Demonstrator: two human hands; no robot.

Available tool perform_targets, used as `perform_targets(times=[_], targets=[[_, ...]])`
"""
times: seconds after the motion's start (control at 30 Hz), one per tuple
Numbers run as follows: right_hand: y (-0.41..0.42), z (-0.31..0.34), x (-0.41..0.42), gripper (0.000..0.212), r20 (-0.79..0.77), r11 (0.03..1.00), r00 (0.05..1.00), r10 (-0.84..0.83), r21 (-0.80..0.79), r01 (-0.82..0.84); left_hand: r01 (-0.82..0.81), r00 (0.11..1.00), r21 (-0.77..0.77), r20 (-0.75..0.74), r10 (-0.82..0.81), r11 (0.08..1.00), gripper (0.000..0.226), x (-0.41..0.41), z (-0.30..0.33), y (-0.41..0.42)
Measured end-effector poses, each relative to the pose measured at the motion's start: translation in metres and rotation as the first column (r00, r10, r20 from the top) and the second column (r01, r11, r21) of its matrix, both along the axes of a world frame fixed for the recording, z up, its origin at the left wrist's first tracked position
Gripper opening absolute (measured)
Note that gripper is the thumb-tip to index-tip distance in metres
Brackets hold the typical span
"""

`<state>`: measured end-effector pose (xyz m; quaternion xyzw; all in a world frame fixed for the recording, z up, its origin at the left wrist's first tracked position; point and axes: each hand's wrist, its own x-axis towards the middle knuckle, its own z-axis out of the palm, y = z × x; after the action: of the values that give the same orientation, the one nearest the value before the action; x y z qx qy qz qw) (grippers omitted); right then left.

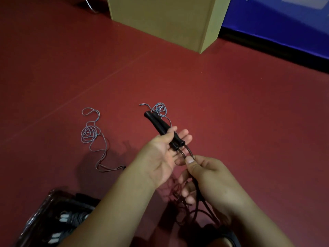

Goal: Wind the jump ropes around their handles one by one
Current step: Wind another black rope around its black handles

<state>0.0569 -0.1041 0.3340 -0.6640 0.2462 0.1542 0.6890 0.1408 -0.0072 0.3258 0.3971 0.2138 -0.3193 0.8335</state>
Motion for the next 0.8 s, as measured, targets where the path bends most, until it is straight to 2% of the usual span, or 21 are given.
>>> perform_targets(times=[0.1, 0.2, 0.33, 0.5, 0.67, 0.8], targets=[[0.0, 0.0, -0.001, 0.032, -0.095, 0.999, 0.995, 0.03, 0.023, -0.028, -0.066, 0.996, -0.011, 0.054, 0.067, 0.998, 0.022, 0.007, -0.001, 0.006], [-0.002, 0.0, -0.002, 0.034, -0.131, 0.998, 0.991, 0.027, 0.063, -0.019, -0.04, 0.992, 0.035, 0.12, 0.035, 0.999, 0.023, 0.009, -0.001, 0.008], [-0.008, 0.002, 0.0, 0.035, -0.079, 0.999, 0.997, 0.023, 0.044, -0.019, 0.072, 0.975, 0.086, 0.205, -0.088, 0.994, 0.024, 0.005, -0.005, 0.006], [-0.006, -0.003, 0.003, 0.035, -0.026, 0.997, 0.997, 0.076, -0.03, -0.077, 0.147, 0.954, 0.136, 0.242, -0.176, 0.98, 0.027, 0.0, -0.008, 0.001], [-0.004, -0.004, 0.003, 0.038, -0.03, 0.989, 0.991, 0.13, -0.072, -0.131, 0.131, 0.947, 0.181, 0.266, -0.177, 0.975, 0.021, 0.001, -0.011, 0.003], [-0.006, -0.005, 0.004, 0.038, -0.027, 0.989, 0.991, 0.131, -0.072, -0.132, 0.185, 0.933, 0.185, 0.274, -0.231, 0.965, 0.021, 0.001, -0.008, 0.009]])
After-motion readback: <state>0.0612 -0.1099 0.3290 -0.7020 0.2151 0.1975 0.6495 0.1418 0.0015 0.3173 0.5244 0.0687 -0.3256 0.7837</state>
